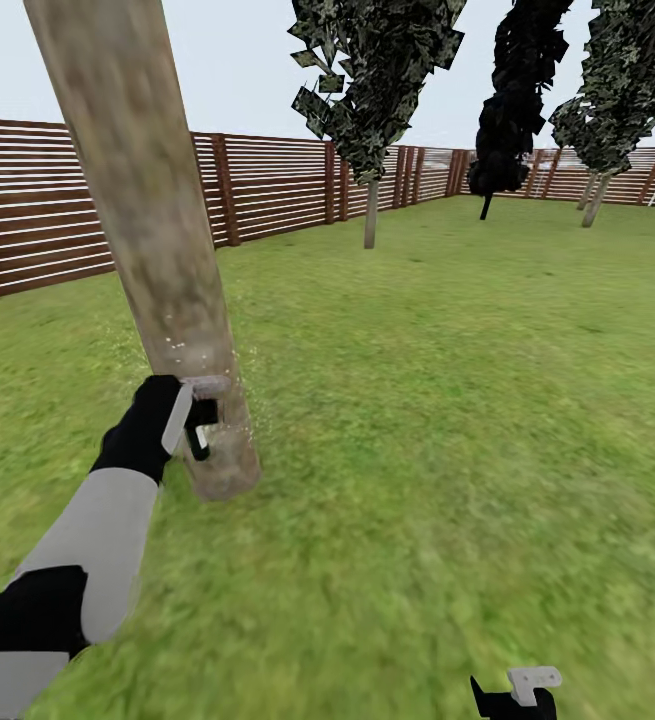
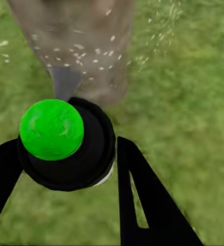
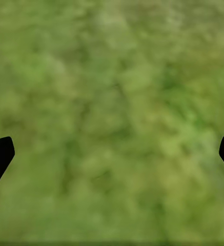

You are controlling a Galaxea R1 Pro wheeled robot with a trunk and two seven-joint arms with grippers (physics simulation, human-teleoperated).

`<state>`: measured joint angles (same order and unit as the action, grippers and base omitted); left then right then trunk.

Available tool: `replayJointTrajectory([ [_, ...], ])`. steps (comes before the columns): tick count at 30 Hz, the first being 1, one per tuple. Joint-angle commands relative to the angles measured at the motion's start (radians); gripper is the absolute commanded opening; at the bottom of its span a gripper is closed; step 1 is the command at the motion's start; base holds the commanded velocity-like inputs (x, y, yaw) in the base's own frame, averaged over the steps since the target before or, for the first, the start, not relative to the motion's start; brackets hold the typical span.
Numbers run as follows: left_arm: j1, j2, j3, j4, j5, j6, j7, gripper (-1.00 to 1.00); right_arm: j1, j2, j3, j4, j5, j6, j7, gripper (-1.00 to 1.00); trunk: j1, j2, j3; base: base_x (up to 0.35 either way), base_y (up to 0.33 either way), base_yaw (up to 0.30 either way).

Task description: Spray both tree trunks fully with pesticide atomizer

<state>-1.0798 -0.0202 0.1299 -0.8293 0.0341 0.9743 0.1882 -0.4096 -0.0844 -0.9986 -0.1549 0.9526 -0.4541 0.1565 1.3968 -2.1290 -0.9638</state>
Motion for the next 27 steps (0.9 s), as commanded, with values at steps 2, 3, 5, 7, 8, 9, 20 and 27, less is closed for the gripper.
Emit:
replayJointTrajectory([
  [2,0.002,0.05,0.005,-0.002,0.017,0.001,0.002,-1.0,0.0,0.0,0.0,0.0,0.0,0.0,0.0,1.0,0.0,0.0,0.0,0.0,0.0,0.0],
  [3,0.003,0.065,0.006,-0.002,0.02,0.002,0.002,-1.0,0.0,0.0,0.0,0.0,0.0,0.0,0.0,1.0,0.0,0.0,0.0,0.0,0.0,0.0],
  [5,0.007,0.062,0.001,-0.003,0.023,0.002,0.003,-1.0,0.0,0.0,0.0,0.0,0.0,0.0,0.0,1.0,0.0,0.0,0.0,0.0,0.0,0.0],
  [7,0.003,0.052,0.0,-0.004,0.025,0.001,0.003,-1.0,0.0,0.0,0.0,0.0,0.0,0.0,0.0,1.0,0.0,0.0,0.0,0.0,0.0,0.0],
  [8,0.0,0.035,-0.002,-0.004,0.023,0.001,0.003,-1.0,0.0,0.0,0.0,0.0,0.0,0.0,0.0,1.0,0.0,0.0,0.0,0.0,0.0,0.0],
  [9,-0.007,0.024,-0.003,-0.004,0.023,0.001,0.003,-1.0,0.0,0.0,0.0,0.0,0.0,0.0,0.0,1.0,0.0,0.0,0.0,0.0,0.0,0.0],
  [20,-0.137,0.053,0.003,0.005,0.014,0.035,0.005,-1.0,0.0,0.0,0.0,0.0,0.0,0.0,0.0,1.0,0.0,0.0,0.0,0.0,0.0,0.0],
  [27,-0.013,0.069,-0.007,0.012,0.013,0.024,0.001,-1.0,0.0,0.0,0.0,0.0,0.001,0.0,0.0,1.0,0.0,0.0,0.0,0.0,0.0,0.0],
])
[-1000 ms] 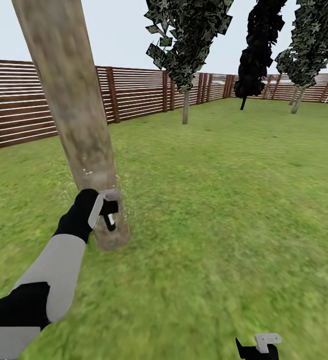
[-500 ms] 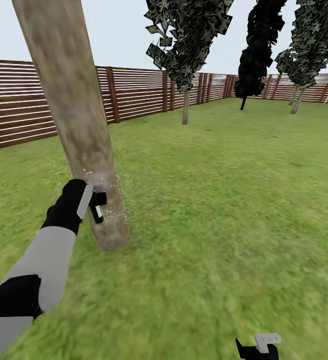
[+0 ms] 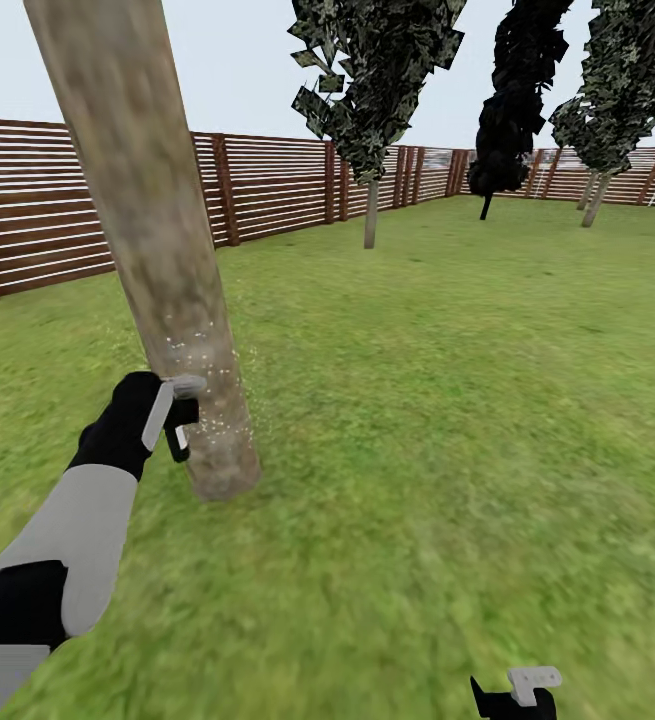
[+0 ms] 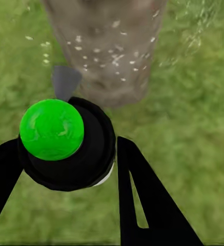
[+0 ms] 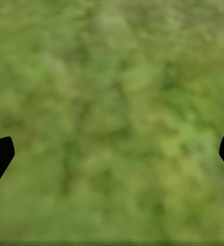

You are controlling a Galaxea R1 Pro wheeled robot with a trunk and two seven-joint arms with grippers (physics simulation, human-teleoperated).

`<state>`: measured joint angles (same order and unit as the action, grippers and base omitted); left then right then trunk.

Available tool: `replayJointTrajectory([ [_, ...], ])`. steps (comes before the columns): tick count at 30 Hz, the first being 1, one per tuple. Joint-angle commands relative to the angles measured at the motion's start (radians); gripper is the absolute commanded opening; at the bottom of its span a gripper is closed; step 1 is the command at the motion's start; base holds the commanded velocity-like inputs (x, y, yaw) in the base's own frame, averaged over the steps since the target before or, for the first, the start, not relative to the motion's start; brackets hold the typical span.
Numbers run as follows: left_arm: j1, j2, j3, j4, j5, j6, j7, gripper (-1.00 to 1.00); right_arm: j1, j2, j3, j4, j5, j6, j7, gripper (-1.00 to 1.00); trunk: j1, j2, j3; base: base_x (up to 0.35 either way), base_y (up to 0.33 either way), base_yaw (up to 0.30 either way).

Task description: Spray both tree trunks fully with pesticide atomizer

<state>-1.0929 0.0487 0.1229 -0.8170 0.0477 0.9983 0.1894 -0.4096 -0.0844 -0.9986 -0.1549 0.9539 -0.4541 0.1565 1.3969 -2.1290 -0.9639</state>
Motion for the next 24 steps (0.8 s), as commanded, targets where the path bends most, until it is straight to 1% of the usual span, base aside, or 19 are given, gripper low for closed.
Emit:
replayJointTrajectory([
  [1,0.01,0.0,0.0,-0.001,-0.002,-0.001,0.0,-1.0,0.0,0.0,0.0,0.0,0.0,0.0,0.0,1.0,0.0,0.0,0.0,0.006,-0.006,0.0],
  [2,0.02,0.0,0.0,-0.003,-0.001,-0.003,0.0,-1.0,0.0,0.0,0.0,0.0,0.0,0.0,0.0,1.0,0.0,0.0,0.0,0.065,-0.144,0.0],
  [5,0.029,-0.001,0.0,-0.002,-0.002,-0.006,0.002,-1.0,0.0,0.0,0.0,0.0,-0.001,0.0,0.0,1.0,0.0,0.0,0.0,0.088,-0.237,0.0],
  [8,0.054,-0.002,0.0,-0.002,0.0,-0.007,0.002,-1.0,0.0,0.0,0.0,0.0,-0.001,0.0,0.0,1.0,0.0,0.0,0.0,0.079,-0.263,0.0],
  [12,0.056,-0.004,-0.001,-0.005,0.0,-0.007,0.002,-1.0,0.0,0.0,0.0,0.0,0.0,0.0,0.0,1.0,0.0,0.0,0.0,0.009,-0.272,0.024],
  [20,0.057,-0.007,-0.001,0.006,-0.003,-0.008,0.007,-1.0,0.0,0.0,0.001,0.0,0.0,0.0,0.0,1.0,0.0,0.0,0.0,0.0,-0.273,0.258],
  [22,0.109,-0.004,0.0,0.008,-0.002,-0.012,0.005,-1.0,0.0,0.0,0.0,0.0,0.0,0.0,0.0,1.0,0.0,0.0,0.0,0.0,-0.274,0.267],
  [23,0.154,-0.002,-0.001,0.007,-0.001,-0.053,0.0,-1.0,0.0,0.0,0.001,0.0,0.0,0.0,0.0,1.0,0.0,0.0,0.0,0.0,-0.274,0.098],
  [24,0.173,-0.001,-0.001,0.007,0.0,-0.074,-0.002,-1.0,0.0,0.0,0.001,0.0,0.0,0.0,0.0,1.0,0.0,0.0,0.0,0.0,-0.274,0.063],
])
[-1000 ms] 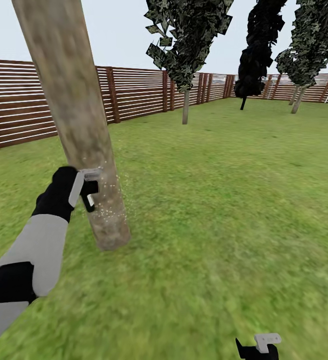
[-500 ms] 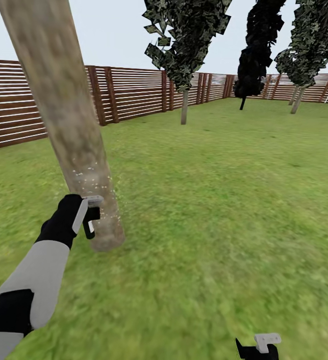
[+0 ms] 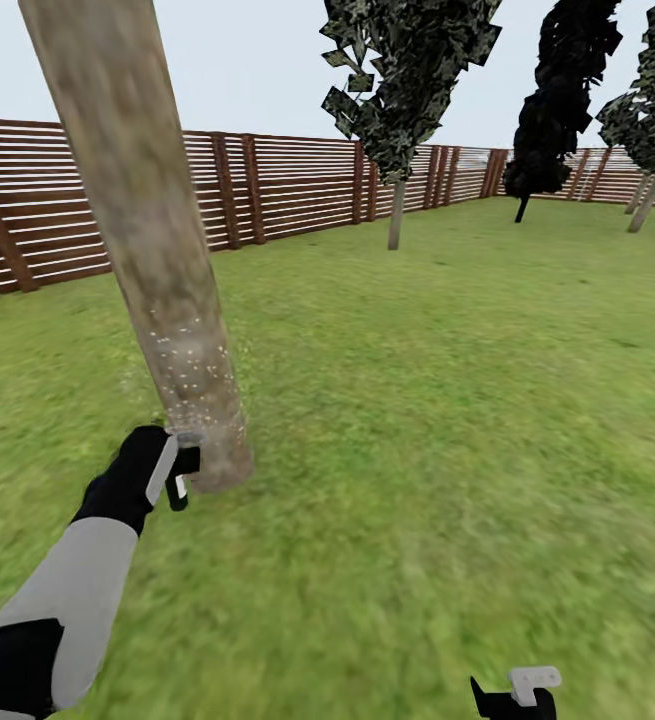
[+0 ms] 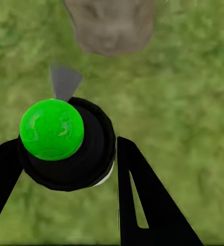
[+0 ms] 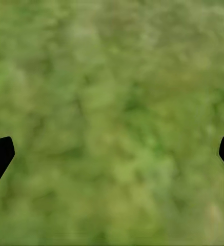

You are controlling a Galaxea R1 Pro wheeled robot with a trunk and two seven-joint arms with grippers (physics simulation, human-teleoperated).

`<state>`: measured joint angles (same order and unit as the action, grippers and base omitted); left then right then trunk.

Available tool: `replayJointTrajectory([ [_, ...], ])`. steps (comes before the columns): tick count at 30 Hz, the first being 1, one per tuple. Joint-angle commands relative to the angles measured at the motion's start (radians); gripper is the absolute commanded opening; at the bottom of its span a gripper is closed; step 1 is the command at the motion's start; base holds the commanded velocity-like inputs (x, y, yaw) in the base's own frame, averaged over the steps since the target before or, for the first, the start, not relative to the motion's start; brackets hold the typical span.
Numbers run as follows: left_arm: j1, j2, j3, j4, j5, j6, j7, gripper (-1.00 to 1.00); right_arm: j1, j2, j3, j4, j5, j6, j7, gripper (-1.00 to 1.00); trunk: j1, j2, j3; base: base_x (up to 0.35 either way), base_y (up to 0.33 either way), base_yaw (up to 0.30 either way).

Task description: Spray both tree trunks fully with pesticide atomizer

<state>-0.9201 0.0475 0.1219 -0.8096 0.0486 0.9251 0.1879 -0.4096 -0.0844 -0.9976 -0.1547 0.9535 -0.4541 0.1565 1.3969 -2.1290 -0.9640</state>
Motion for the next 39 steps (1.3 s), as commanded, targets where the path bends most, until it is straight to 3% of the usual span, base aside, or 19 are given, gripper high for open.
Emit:
replayJointTrajectory([
  [1,0.039,0.001,0.0,0.0,-0.001,-0.04,-0.003,-1.0,0.0,0.0,-0.001,0.0,0.0,0.0,0.0,1.0,0.0,0.0,0.0,0.0,-0.273,0.032],
  [4,0.184,0.012,0.001,-0.002,0.0,-0.194,-0.01,-1.0,0.0,0.0,0.0,0.001,0.001,0.0,0.0,1.0,0.0,0.0,0.0,-0.072,-0.273,0.006],
  [7,0.276,0.02,-0.001,-0.008,0.0,-0.279,-0.031,-1.0,0.0,0.0,-0.001,0.0,0.0,0.0,0.001,1.0,0.0,0.0,0.0,-0.142,-0.253,0.0],
  [9,0.33,0.057,-0.002,-0.007,-0.001,-0.353,-0.118,-1.0,0.0,0.0,-0.001,0.0,-0.001,0.0,0.001,1.0,0.0,0.0,0.0,-0.257,-0.163,0.0],
  [12,0.364,0.107,-0.002,0.012,-0.004,-0.417,-0.271,-1.0,0.0,0.0,-0.001,0.0,-0.001,0.0,0.0,1.0,0.0,0.0,0.0,-0.319,-0.041,0.0],
  [16,0.394,0.113,-0.057,0.02,-0.036,-0.429,-0.373,-1.0,0.0,0.0,-0.002,-0.001,-0.003,0.0,-0.002,1.0,0.0,0.0,0.0,-0.341,-0.002,0.0],
  [18,0.402,0.129,-0.061,0.021,-0.092,-0.467,-0.47,-1.0,0.0,0.0,-0.001,-0.002,0.0,0.0,0.001,1.0,0.0,0.0,0.0,-0.341,0.0,0.0],
  [19,0.404,0.142,-0.062,0.022,-0.149,-0.507,-0.579,-1.0,0.0,0.0,0.0,-0.002,0.001,0.0,0.004,1.0,0.0,0.0,0.0,-0.339,0.0,0.0],
  [22,0.405,0.152,-0.062,0.023,-0.291,-0.528,-0.762,-1.0,0.0,0.001,0.01,-0.001,0.016,-0.001,0.009,1.0,0.0,0.0,0.0,-0.325,0.0,0.0],
  [23,0.405,0.152,-0.062,0.043,-0.356,-0.544,-0.836,-1.0,-0.001,0.003,0.068,-0.001,0.072,0.0,0.048,1.0,0.0,0.0,0.0,-0.318,0.0,0.0],
  [24,0.405,0.151,-0.063,0.072,-0.393,-0.581,-0.882,-1.0,-0.002,0.006,0.114,-0.002,0.109,0.0,0.112,1.0,0.0,0.0,0.0,-0.311,0.0,0.0],
  [25,0.404,0.152,-0.062,0.116,-0.438,-0.653,-0.924,-1.0,-0.017,0.009,0.148,-0.007,0.134,0.002,0.214,1.0,0.0,0.0,0.0,-0.257,0.0,0.0],
  [27,0.403,0.146,-0.064,0.187,-0.526,-0.729,-0.997,-1.0,-0.157,0.018,0.169,-0.008,0.151,0.031,0.36,1.0,0.0,0.0,0.0,-0.196,0.0,0.0],
  [29,0.403,0.139,-0.085,0.204,-0.6,-0.743,-1.059,-1.0,-0.246,0.056,0.174,-0.009,0.156,0.11,0.411,1.0,0.0,0.0,0.0,-0.086,0.0,0.0],
  [30,0.403,0.135,-0.122,0.202,-0.625,-0.746,-1.096,-1.0,-0.279,0.088,0.194,-0.009,0.166,0.142,0.425,1.0,0.0,0.0,0.0,-0.024,0.0,0.0],
  [32,0.401,0.125,-0.152,0.197,-0.64,-0.747,-1.148,-1.0,-0.317,0.124,0.256,-0.011,0.192,0.161,0.452,1.0,0.0,0.0,0.0,-0.008,0.0,0.0],
  [37,0.398,0.122,-0.156,0.165,-0.645,-0.743,-1.153,-1.0,-0.324,0.145,0.272,-0.008,0.202,0.164,0.471,1.0,0.0,0.0,0.0,0.0,0.0,0.0],
  [38,0.398,0.122,-0.157,0.16,-0.646,-0.74,-1.153,-1.0,-0.324,0.146,0.277,-0.009,0.216,0.164,0.511,1.0,0.0,0.0,0.0,0.0,0.0,0.0],
  [39,0.396,0.121,-0.158,0.157,-0.647,-0.737,-1.156,-1.0,-0.326,0.148,0.304,-0.015,0.257,0.164,0.6,1.0,0.0,0.0,0.0,0.0,0.0,0.0],
])
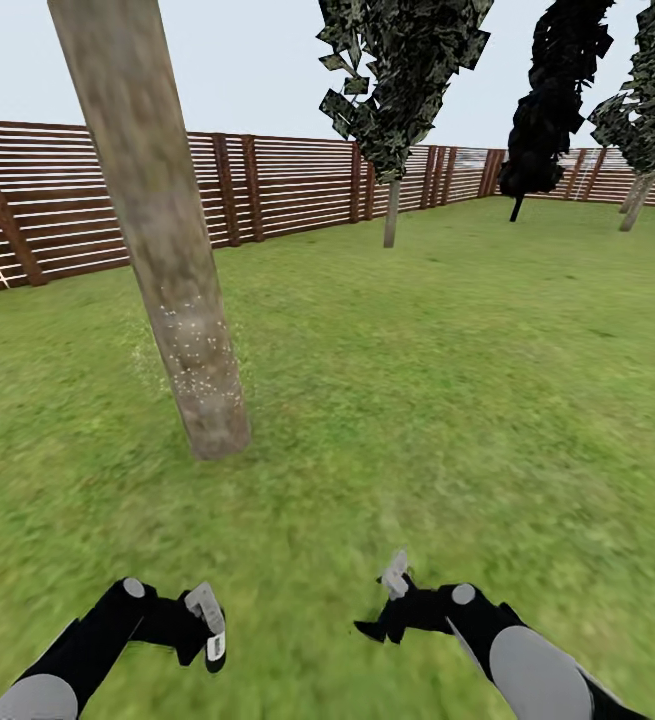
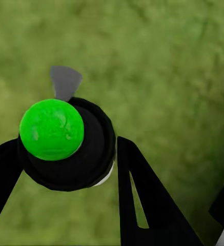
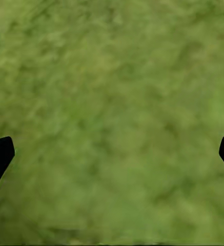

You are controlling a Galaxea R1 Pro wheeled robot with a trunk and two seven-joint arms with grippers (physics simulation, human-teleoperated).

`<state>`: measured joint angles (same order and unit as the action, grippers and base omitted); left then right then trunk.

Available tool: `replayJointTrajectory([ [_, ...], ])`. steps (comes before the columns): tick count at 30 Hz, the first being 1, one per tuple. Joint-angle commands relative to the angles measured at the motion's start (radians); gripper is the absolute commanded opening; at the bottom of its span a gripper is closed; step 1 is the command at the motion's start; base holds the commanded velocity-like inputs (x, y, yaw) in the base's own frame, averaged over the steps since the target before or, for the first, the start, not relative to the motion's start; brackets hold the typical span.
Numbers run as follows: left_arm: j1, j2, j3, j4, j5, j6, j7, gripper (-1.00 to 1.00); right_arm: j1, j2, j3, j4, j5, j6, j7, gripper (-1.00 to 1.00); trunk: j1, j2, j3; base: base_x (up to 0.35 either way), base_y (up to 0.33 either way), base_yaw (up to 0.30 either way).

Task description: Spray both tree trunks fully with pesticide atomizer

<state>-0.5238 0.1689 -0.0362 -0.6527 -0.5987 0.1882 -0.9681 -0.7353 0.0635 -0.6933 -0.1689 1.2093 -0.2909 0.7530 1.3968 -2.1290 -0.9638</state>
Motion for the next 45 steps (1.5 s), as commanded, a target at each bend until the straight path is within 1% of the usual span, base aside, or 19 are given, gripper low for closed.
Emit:
replayJointTrajectory([
  [1,-0.005,-0.006,-0.033,-0.001,-0.009,0.005,-0.004,-1.0,-0.004,0.021,0.038,-0.025,0.037,0.001,0.063,1.0,0.0,0.0,0.0,0.0,0.0,0.0],
  [2,-0.007,-0.01,-0.103,-0.001,-0.022,0.007,-0.004,-1.0,-0.006,0.042,0.11,-0.035,0.064,0.001,0.077,1.0,0.0,0.0,0.0,0.0,0.0,0.0],
  [3,-0.009,-0.017,-0.152,0.001,-0.026,0.011,-0.004,-1.0,-0.007,0.05,0.17,-0.04,0.076,0.001,0.083,-1.0,0.0,0.0,0.0,0.0,0.0,0.0],
  [5,-0.01,-0.028,-0.169,0.012,-0.028,0.024,-0.004,-1.0,-0.007,0.053,0.19,-0.04,0.081,0.0,0.085,-1.0,0.0,0.0,0.0,0.0,0.0,0.0],
  [9,-0.01,-0.039,-0.178,0.014,-0.029,0.036,-0.006,-1.0,-0.007,0.055,0.195,-0.041,0.087,-0.002,0.173,-1.0,0.0,0.0,0.0,0.0,0.0,0.0],
  [10,-0.011,-0.042,-0.189,0.015,-0.03,0.037,-0.009,-1.0,-0.008,0.055,0.195,-0.041,0.087,-0.002,0.175,-1.0,0.0,0.0,0.0,0.0,0.0,0.0],
  [12,-0.013,-0.046,-0.238,0.011,-0.031,0.059,-0.023,-1.0,-0.02,0.062,0.195,-0.041,0.086,-0.002,0.179,-1.0,0.0,0.0,0.0,0.0,0.0,0.0],
  [15,-0.013,-0.073,-0.253,0.003,-0.034,0.111,-0.027,-1.0,-0.035,0.08,0.195,-0.05,0.086,-0.001,0.245,-1.0,0.0,0.0,0.0,0.0,0.0,0.0],
  [17,-0.013,-0.085,-0.254,0.002,-0.064,0.118,-0.029,-1.0,-0.037,0.083,0.195,-0.072,0.085,0.001,0.265,-1.0,0.0,0.0,0.0,0.0,0.0,0.0],
  [18,-0.013,-0.087,-0.254,0.001,-0.07,0.119,-0.029,-1.0,-0.038,0.083,0.195,-0.074,0.085,0.001,0.268,-1.0,0.0,0.0,0.0,0.0,0.0,0.0],
  [23,-0.016,-0.141,-0.254,0.001,-0.084,0.12,-0.023,-1.0,-0.071,0.086,0.193,-0.078,0.081,0.002,0.269,-1.0,0.0,0.0,0.0,0.0,0.0,0.0],
  [26,-0.032,-0.144,-0.253,0.001,-0.086,0.122,-0.014,-1.0,-0.083,0.104,0.193,-0.078,0.08,0.002,0.269,-1.0,0.0,0.0,0.0,0.0,0.0,0.0],
  [29,-0.04,-0.146,-0.253,-0.001,-0.086,0.123,0.021,-1.0,-0.098,0.111,0.193,-0.077,0.079,0.002,0.269,-1.0,0.0,0.0,0.0,0.0,0.0,0.0],
  [30,-0.044,-0.155,-0.253,-0.001,-0.087,0.123,0.034,-1.0,-0.1,0.111,0.193,-0.076,0.079,0.002,0.27,-1.0,0.0,0.0,0.0,0.0,0.0,0.0],
  [32,-0.053,-0.174,-0.254,-0.001,-0.116,0.149,0.042,-1.0,-0.101,0.111,0.193,-0.076,0.079,0.002,0.27,-1.0,0.0,0.0,0.0,0.0,0.0,0.0],
  [33,-0.055,-0.189,-0.253,-0.001,-0.162,0.17,0.042,-1.0,-0.101,0.111,0.193,-0.076,0.079,0.002,0.27,-1.0,0.0,0.0,0.0,0.0,0.0,0.0],
  [35,-0.056,-0.205,-0.252,-0.001,-0.188,0.18,0.042,-1.0,-0.101,0.111,0.193,-0.077,0.079,0.002,0.27,-1.0,0.0,0.0,0.0,0.0,0.0,0.0],
  [42,-0.069,-0.249,-0.252,-0.001,-0.194,0.181,0.042,-1.0,-0.101,0.111,0.192,-0.076,0.079,0.002,0.27,-1.0,0.0,0.0,0.0,0.0,0.0,0.0],
  [45,-0.071,-0.261,-0.252,0.0,-0.193,0.181,0.042,-1.0,-0.102,0.111,0.192,-0.076,0.079,0.002,0.27,-1.0,0.0,0.0,0.0,0.0,0.0,0.0],
])
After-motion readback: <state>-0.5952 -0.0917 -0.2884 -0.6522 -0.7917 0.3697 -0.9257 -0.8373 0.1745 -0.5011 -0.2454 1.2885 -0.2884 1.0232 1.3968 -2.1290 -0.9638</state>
